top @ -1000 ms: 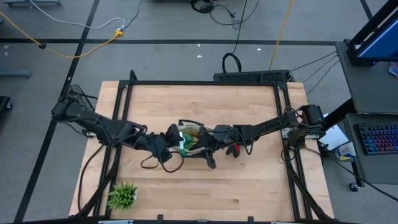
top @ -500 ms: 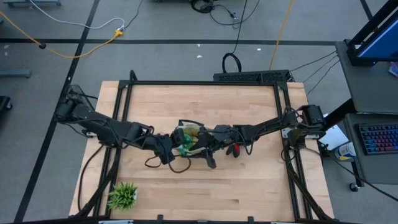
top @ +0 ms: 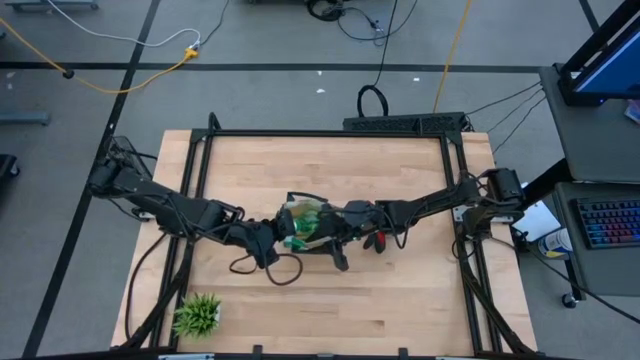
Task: Pick & Place Garden tools in Gardening bag
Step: Put the green sprayer into the green gardening bag
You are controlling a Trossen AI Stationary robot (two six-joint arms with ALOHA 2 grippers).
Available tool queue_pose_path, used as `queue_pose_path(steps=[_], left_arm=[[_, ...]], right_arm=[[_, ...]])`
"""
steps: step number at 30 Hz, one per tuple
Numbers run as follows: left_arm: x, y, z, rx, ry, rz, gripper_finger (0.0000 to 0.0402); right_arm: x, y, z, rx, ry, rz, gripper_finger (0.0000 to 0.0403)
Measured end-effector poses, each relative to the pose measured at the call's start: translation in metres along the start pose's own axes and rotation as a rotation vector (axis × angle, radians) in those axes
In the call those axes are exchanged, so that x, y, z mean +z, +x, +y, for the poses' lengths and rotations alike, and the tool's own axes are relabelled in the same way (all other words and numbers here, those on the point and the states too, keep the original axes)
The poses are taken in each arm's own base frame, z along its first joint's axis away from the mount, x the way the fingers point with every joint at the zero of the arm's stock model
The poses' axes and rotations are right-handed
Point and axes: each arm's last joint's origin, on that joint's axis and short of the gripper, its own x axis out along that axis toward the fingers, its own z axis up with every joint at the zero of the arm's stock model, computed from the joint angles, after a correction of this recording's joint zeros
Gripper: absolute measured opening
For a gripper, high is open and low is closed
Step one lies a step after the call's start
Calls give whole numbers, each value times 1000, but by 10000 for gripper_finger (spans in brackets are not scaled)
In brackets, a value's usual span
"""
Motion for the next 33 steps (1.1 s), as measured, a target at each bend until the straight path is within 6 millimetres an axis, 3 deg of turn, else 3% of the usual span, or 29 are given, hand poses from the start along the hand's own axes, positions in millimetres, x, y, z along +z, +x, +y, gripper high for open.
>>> queue_pose_path(steps=[8,15,25,33], left_arm=[[-1,0,-2,-17,-20,8,68],[-5,3,2,-10,-86,-7,54],[-9,40,7,-10,-88,23,57],[-6,65,6,49,-74,138,55]], right_arm=[[18,-25,9,-9,2,20,130],[28,-44,9,-201,0,27,130],[27,-45,7,-240,-23,33,130],[17,-47,3,-264,-39,142,130]])
